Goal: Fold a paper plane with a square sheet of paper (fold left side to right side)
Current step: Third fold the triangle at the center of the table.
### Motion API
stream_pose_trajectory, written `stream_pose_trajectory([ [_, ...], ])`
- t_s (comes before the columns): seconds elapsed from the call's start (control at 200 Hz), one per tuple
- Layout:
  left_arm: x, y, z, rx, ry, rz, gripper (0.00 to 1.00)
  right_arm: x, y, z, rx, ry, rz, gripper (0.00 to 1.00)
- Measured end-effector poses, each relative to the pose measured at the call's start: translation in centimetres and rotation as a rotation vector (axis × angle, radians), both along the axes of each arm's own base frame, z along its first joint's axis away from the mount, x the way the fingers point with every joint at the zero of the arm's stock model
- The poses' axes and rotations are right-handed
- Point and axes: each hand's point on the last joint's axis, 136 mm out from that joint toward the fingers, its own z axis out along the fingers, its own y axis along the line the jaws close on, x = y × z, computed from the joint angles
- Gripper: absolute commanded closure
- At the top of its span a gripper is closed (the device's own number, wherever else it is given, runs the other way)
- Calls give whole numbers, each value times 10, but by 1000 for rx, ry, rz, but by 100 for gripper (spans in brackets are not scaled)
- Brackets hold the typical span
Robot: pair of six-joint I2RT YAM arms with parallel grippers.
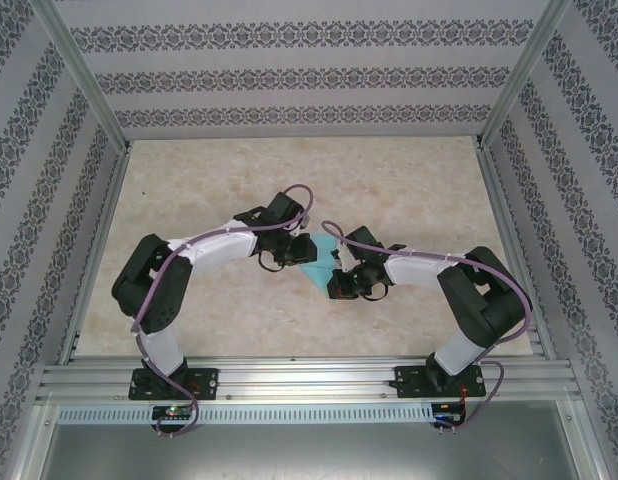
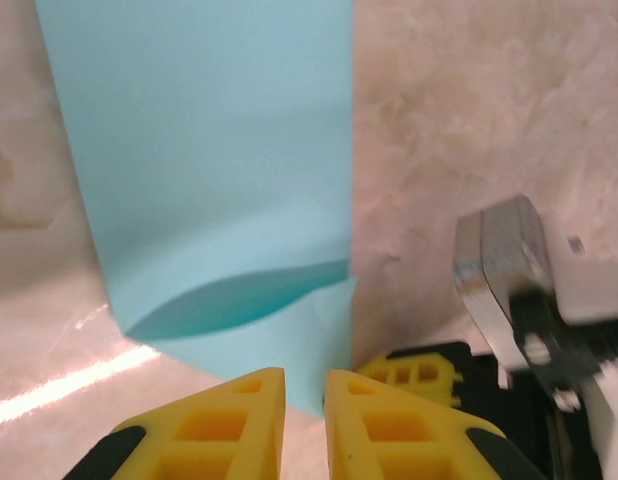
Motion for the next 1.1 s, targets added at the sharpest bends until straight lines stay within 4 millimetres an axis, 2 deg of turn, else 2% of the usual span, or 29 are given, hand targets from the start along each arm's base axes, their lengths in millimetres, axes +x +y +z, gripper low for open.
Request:
stream_pose_trajectory([
  [0.08,-9,1,-1,-2,6,-2,82,0,0,0,0,0,0,99],
  [0.22,-30,-4,-21,7,52,-18,83,0,0,0,0,0,0,100],
  [0.34,-39,-13,-30,10,73,-29,83,0,0,0,0,0,0,100],
  [0.525,-43,-25,-33,-7,76,-35,83,0,0,0,0,0,0,100],
  [0.834,-42,-27,-47,3,101,-18,83,0,0,0,0,1,0,100],
  [1.099,-40,-30,-48,-5,99,-14,83,0,0,0,-1,1,0,100],
])
